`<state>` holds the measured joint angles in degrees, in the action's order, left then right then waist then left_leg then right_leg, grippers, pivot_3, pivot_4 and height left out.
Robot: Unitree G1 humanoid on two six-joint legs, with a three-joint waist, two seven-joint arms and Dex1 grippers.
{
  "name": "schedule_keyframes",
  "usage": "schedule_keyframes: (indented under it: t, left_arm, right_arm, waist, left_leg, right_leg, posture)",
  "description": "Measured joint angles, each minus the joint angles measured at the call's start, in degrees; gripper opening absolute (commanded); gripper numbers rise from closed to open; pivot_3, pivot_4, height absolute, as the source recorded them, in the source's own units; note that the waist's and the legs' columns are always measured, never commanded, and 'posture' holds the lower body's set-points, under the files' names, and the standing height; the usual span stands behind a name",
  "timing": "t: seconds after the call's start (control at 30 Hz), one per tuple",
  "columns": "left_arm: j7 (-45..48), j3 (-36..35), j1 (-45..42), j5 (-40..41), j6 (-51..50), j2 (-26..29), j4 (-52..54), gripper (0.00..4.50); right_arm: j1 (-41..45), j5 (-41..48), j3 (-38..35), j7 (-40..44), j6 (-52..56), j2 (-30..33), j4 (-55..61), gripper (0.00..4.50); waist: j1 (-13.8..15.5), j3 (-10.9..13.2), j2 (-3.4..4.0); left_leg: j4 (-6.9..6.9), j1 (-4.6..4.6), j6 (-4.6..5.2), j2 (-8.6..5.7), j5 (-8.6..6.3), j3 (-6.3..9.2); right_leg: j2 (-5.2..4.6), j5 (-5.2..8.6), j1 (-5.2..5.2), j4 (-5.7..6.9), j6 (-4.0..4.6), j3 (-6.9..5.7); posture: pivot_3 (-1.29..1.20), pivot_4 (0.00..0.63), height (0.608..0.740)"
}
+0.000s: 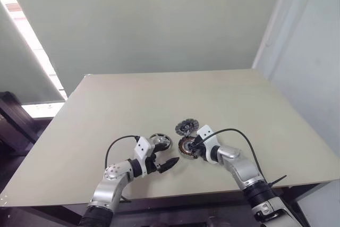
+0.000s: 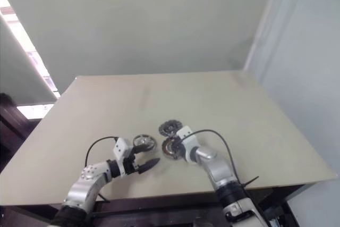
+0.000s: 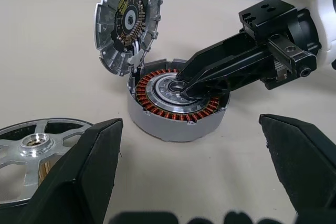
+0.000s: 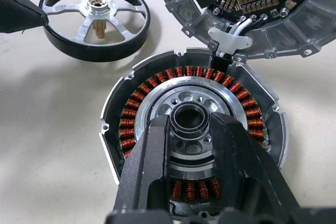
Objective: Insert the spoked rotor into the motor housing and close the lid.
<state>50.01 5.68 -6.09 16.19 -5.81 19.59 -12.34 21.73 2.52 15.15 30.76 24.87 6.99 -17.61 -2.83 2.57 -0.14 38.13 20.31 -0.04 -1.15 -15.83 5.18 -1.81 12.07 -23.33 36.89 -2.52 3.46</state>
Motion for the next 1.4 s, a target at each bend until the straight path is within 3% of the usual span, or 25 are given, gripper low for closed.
schedule_keyframes:
  t: [0.27,0.63,0.87,1.3,1.4]
  left_arm:
    - [0.0,0.0,0.0,0.0,0.0,0.0,0.0,4.50]
    - [0.0,0.1,0.2,-0.1,0.0,0.1,0.0,4.50]
    - [0.0,0.1,0.2,-0.5,0.0,0.1,0.0,4.50]
    - [0.1,0.1,0.3,-0.6,0.0,0.1,0.0,4.50]
    - [0.1,0.1,0.3,-0.6,0.0,0.1,0.0,4.50]
  right_arm:
    - [0.0,0.0,-0.1,0.1,0.1,-0.2,-0.1,0.80]
    - [0.0,0.5,0.4,2.1,0.8,-0.5,0.6,4.42]
    - [-0.2,0.9,0.0,2.5,3.7,0.7,4.9,4.47]
    - [-1.2,1.2,-0.2,1.1,4.8,1.1,8.1,0.02]
    - [-1.2,0.1,0.4,-0.1,3.5,0.6,6.1,0.02]
  waist:
    - [0.0,0.0,0.00]
    - [0.0,0.0,0.01]
    - [0.0,0.0,0.02]
    - [0.0,0.0,0.02]
    - [0.0,0.0,0.02]
  left_leg:
    - [0.00,-0.01,0.00,0.00,0.00,0.00]
    - [0.01,-0.01,0.00,-0.02,0.00,0.02]
    - [0.00,0.01,0.00,-0.02,0.00,0.04]
    - [-0.01,0.01,0.00,-0.02,0.00,0.02]
    - [-0.01,0.01,0.00,-0.02,0.00,0.02]
  right_leg:
    - [0.00,0.00,0.00,0.01,0.00,0.00]
    - [-0.01,0.00,0.04,0.01,0.00,0.01]
    - [0.00,0.00,0.00,0.01,0.00,-0.01]
    - [0.00,0.00,-0.01,0.00,0.00,-0.01]
    - [-0.01,0.00,-0.01,0.01,0.00,0.00]
  posture:
    - [0.00,0.000,0.740]
    - [0.00,0.000,0.740]
    - [0.00,0.000,0.740]
    - [0.00,0.000,0.740]
    - [0.00,0.000,0.740]
